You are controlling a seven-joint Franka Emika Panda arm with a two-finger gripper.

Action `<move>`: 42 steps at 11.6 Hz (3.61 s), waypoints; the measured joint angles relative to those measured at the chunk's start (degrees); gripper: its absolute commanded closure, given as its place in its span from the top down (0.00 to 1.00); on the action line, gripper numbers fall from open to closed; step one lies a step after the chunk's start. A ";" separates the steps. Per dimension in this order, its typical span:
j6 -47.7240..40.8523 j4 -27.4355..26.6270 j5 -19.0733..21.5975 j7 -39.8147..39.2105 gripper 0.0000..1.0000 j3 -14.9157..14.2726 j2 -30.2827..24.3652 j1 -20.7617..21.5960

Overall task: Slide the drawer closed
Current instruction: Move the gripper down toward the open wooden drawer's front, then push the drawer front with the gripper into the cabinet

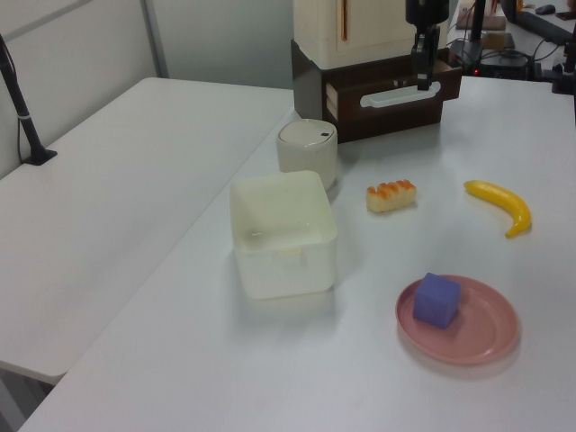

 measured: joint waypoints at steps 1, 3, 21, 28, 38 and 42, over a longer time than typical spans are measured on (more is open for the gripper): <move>0.00 -0.03 0.00 -0.03 0.00 0.00 0.06 0.00; 0.00 -0.05 0.00 -0.03 0.00 0.00 0.11 0.00; 21.41 -3.32 0.00 30.63 0.00 -0.87 13.49 -15.60; 27.89 -3.33 -5.10 36.14 0.00 -0.71 15.30 -16.46; 40.03 -3.03 -12.88 36.39 0.00 -0.86 18.38 -19.68; 42.38 -2.96 -14.04 36.39 0.00 -0.88 19.33 -19.69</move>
